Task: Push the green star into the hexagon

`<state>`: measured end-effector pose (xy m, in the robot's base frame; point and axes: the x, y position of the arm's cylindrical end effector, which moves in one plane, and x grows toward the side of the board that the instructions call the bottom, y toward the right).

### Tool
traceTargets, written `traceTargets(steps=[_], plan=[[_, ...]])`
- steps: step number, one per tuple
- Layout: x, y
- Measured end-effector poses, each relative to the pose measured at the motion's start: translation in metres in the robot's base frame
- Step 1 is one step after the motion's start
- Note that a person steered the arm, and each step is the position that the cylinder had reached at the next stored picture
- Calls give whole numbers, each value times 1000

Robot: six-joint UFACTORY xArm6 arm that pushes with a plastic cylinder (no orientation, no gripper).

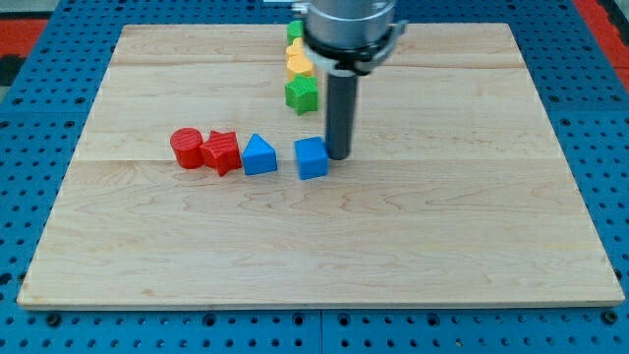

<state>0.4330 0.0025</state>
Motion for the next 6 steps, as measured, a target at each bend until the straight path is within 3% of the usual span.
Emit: traceTargets(steps=[1,2,5,6], plan=[[4,-32],[3,-22],[-90,-16],[-97,-32]])
